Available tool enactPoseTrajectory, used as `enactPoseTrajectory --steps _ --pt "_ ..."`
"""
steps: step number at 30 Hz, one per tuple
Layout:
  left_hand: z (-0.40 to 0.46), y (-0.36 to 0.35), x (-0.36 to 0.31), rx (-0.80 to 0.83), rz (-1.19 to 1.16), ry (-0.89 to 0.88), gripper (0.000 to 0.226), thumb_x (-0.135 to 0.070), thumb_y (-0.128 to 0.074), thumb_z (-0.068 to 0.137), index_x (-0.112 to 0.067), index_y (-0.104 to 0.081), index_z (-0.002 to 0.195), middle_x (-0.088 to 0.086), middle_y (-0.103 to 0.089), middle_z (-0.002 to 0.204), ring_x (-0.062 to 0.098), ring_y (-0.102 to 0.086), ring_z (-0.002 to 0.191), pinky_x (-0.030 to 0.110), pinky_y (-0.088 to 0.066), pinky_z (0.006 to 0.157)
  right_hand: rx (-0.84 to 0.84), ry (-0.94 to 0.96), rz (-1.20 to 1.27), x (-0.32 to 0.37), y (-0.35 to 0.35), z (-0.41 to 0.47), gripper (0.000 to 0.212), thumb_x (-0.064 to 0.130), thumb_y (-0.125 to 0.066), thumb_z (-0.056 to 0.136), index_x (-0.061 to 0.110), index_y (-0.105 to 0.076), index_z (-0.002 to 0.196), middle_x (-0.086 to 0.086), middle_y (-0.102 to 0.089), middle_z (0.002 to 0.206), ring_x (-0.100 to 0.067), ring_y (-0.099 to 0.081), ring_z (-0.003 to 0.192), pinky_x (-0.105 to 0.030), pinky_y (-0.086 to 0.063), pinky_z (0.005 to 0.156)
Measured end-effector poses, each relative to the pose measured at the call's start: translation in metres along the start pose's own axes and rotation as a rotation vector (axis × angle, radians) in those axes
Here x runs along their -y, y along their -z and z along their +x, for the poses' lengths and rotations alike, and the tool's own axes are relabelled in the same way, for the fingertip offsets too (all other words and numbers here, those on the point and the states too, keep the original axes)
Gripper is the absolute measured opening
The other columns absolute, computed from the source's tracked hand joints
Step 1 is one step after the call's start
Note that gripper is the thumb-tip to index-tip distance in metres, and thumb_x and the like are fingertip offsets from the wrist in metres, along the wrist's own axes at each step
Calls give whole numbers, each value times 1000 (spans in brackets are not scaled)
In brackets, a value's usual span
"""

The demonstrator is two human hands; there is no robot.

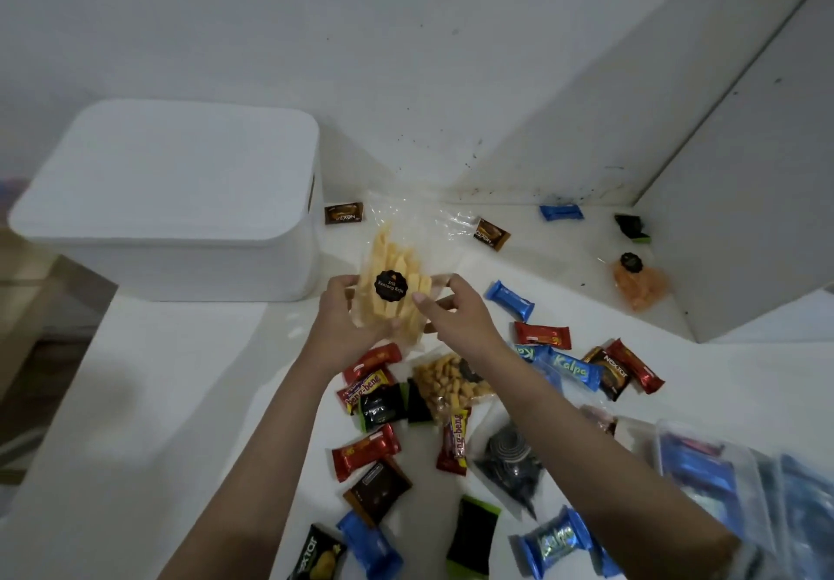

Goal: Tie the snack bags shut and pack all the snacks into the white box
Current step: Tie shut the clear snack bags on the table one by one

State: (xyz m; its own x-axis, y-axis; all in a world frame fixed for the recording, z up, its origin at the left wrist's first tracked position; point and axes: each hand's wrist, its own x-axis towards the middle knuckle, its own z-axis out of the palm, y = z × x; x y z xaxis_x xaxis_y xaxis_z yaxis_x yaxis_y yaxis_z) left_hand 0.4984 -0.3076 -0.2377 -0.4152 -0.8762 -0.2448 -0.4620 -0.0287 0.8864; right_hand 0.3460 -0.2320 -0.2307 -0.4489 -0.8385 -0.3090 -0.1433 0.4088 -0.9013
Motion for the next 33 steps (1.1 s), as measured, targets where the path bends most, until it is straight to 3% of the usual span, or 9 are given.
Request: enactPoseTrajectory --steps 3,7,13,16,20,23,27,30,33 --pt "-17 11 -20 32 -52 25 71 -36 -75 78 -17 -37 135 0 -48 126 15 -46 119 30 -41 94 -21 33 -18 4 9 -29 28 44 -61 88 31 -53 112 -2 -65 96 -21 -68 88 -37 -56 79" --pt "-36 22 -52 -63 -196 -25 54 -38 -64 87 -20 -45 133 -3 -55 121 13 -52 113 26 -39 84 5 65 -70 7 21 -65 34 44 -62 87 28 -57 117 -1 -64 93 -20 -68 86 -39 -57 81" --pt "-64 30 -85 -135 -394 -171 6 -22 -59 93 -22 -65 93 -1 -71 98 13 -69 87 31 -49 83 92 133 -137 8 32 -103 25 40 -62 88 36 -57 112 5 -60 87 -21 -68 85 -35 -56 75" --pt "-82 30 -95 -131 -419 -221 11 -19 -59 93 -17 -64 83 0 -73 89 13 -71 77 27 -53 74 82 160 -129 11 39 -118 23 40 -61 89 37 -56 111 4 -62 90 -18 -67 84 -32 -56 74" --pt "-85 31 -100 -121 -425 -257 13 -16 -59 93 -5 -62 87 0 -74 82 13 -72 72 23 -55 67 78 143 -162 17 46 -120 35 41 -61 89 29 -55 121 1 -64 97 -16 -68 82 -33 -58 73" --pt "-90 32 -106 -116 -405 -295 12 -16 -60 92 -6 -62 84 -3 -74 77 14 -72 70 27 -55 69 8 134 -167 23 50 -119 53 41 -62 88 26 -43 135 0 -60 116 -15 -64 97 -34 -56 80" --pt "-93 30 -112 -90 -339 -333 15 -15 -61 91 -7 -61 79 -2 -74 74 16 -72 70 24 -53 64 -281 336 -235 38 54 -120 68 41 -63 87 17 -32 142 -1 -42 136 -17 -42 125 -35 -40 101" --pt "-97 30 -116 -29 -304 -352 15 -16 -61 91 -10 -62 77 0 -74 78 19 -73 76 27 -52 67 -428 537 -351 56 56 -123 67 44 -62 85 17 -35 140 0 -40 136 -14 -35 125 -32 -30 105" --pt "-103 29 -120 41 -270 -372 11 -15 -64 89 -10 -65 78 2 -75 78 20 -73 75 29 -52 69 -420 612 -456 70 58 -123 53 47 -56 83 21 -49 129 5 -52 128 -16 -43 123 -48 -25 112"
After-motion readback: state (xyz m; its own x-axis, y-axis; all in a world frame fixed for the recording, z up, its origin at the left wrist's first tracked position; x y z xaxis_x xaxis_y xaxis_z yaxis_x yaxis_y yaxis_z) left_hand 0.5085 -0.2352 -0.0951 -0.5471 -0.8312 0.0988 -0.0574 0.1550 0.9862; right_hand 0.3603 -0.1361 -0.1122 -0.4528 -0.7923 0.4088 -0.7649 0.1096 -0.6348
